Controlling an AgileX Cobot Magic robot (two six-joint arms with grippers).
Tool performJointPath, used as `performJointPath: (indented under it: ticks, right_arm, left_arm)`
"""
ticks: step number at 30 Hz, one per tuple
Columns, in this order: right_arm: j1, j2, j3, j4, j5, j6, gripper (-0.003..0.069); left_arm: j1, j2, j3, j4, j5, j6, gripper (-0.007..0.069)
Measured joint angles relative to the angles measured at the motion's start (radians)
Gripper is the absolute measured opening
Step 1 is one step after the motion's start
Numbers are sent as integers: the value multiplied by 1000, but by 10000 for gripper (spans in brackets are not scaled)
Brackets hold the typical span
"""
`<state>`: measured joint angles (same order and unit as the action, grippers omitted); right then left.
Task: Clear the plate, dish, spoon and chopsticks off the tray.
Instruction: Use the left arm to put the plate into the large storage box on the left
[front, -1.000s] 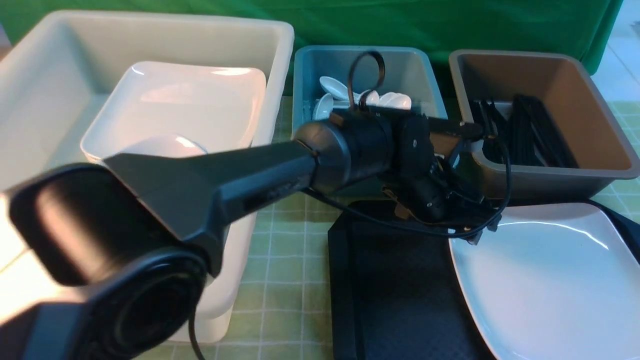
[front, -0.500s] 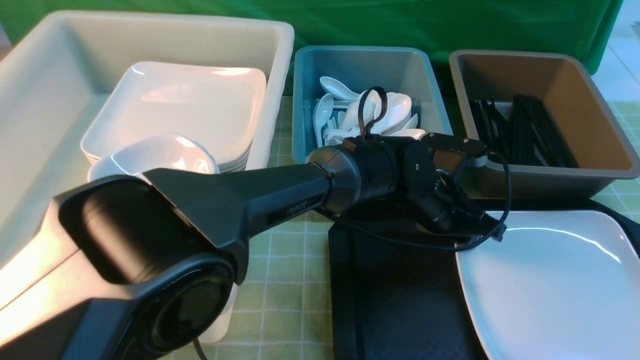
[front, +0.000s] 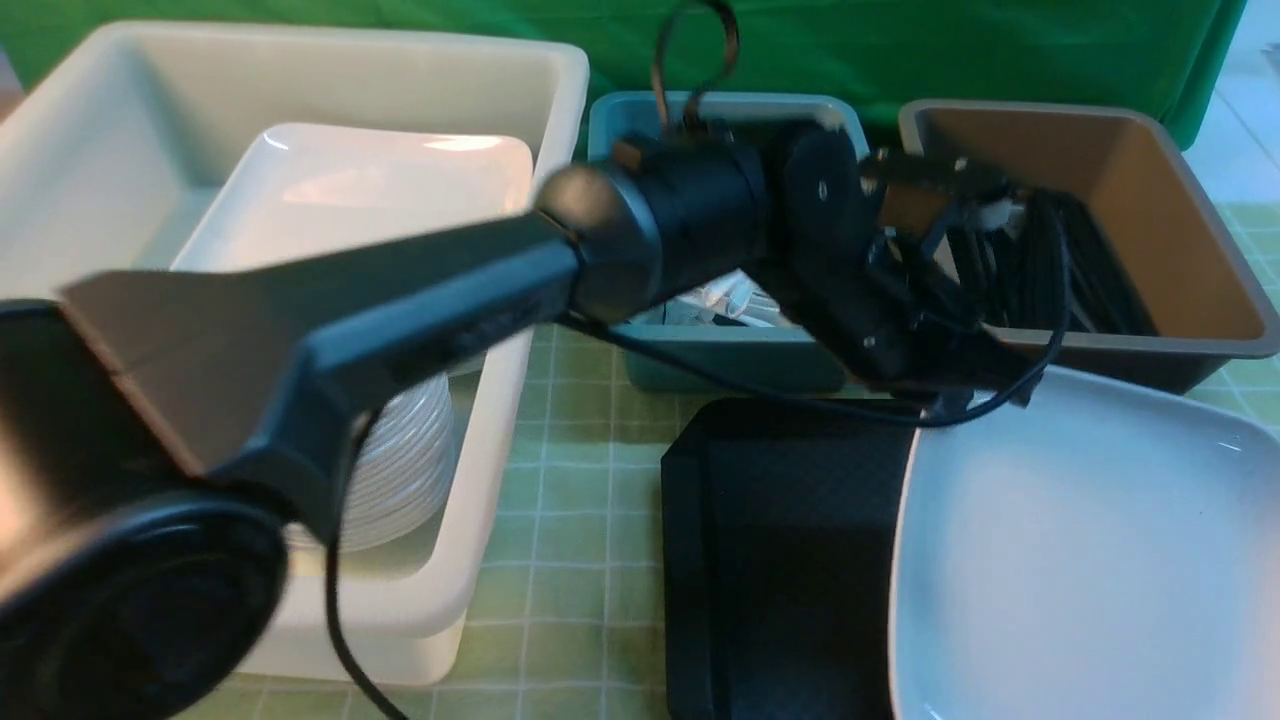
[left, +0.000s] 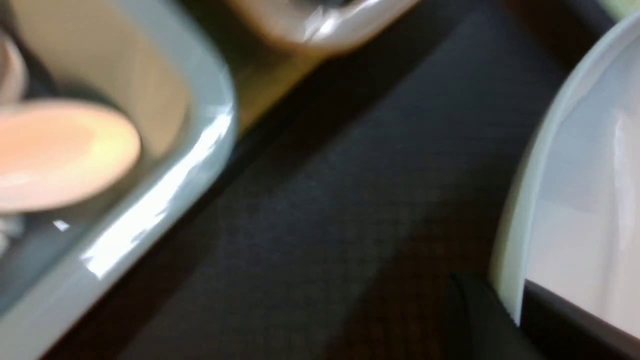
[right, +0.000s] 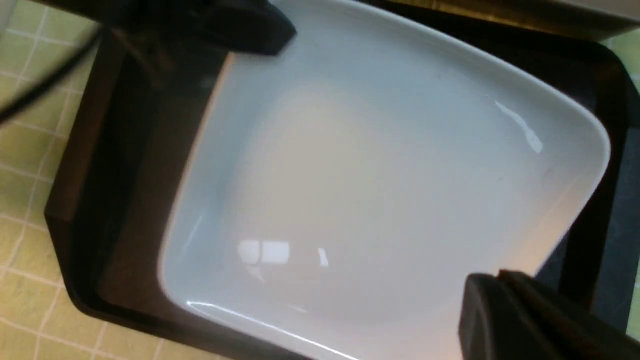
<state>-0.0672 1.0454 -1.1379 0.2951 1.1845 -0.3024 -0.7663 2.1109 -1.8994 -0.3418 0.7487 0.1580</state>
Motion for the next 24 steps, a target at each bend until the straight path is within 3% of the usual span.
performJointPath:
  ticks: [8, 14, 20, 24]
  right_arm:
    - [0, -21, -111, 30, 14, -13, 0]
    - [0, -21, -181, 139, 17, -58, 0]
    - [0, -3, -198, 276, 17, -146, 0]
    - [48, 58, -256, 338, 15, -199, 0]
  left_arm:
    - [1, -161, 2, 76, 93, 24, 3]
    - [33, -280, 4, 119, 94, 30, 3]
    - [122, -370, 4, 114, 79, 18, 3]
    - [283, -429, 4, 91, 80, -9, 3]
